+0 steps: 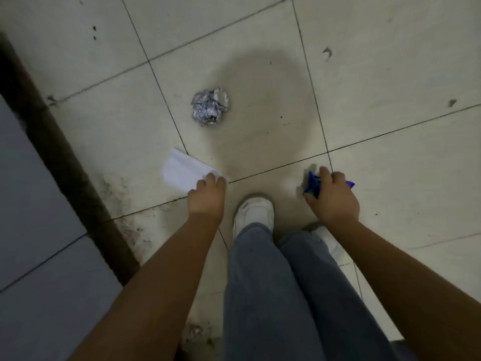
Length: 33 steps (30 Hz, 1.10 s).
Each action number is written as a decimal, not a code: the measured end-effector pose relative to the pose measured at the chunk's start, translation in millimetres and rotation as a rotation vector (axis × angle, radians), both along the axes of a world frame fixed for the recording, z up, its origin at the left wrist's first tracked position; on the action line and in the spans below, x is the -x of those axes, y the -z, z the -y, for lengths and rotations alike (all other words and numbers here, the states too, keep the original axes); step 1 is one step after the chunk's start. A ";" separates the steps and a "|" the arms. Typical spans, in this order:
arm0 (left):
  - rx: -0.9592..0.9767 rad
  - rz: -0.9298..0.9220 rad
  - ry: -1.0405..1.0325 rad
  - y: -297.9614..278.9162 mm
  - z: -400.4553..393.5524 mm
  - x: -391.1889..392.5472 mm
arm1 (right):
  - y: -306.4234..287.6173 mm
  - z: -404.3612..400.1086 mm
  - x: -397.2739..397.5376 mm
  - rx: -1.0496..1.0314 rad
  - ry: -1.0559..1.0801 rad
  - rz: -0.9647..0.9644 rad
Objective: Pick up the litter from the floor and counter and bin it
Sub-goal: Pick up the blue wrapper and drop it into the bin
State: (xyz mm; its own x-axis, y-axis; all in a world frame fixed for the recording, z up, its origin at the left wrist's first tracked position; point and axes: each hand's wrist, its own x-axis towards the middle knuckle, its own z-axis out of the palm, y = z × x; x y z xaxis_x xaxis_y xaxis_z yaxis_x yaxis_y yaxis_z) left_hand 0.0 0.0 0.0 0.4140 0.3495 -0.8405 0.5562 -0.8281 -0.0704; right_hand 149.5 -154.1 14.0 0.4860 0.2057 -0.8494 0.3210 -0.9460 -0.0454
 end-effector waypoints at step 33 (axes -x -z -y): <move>0.272 0.460 0.365 -423.5 166.5 -269.7 | -420.4 180.6 -116.3 -0.365 1.075 0.423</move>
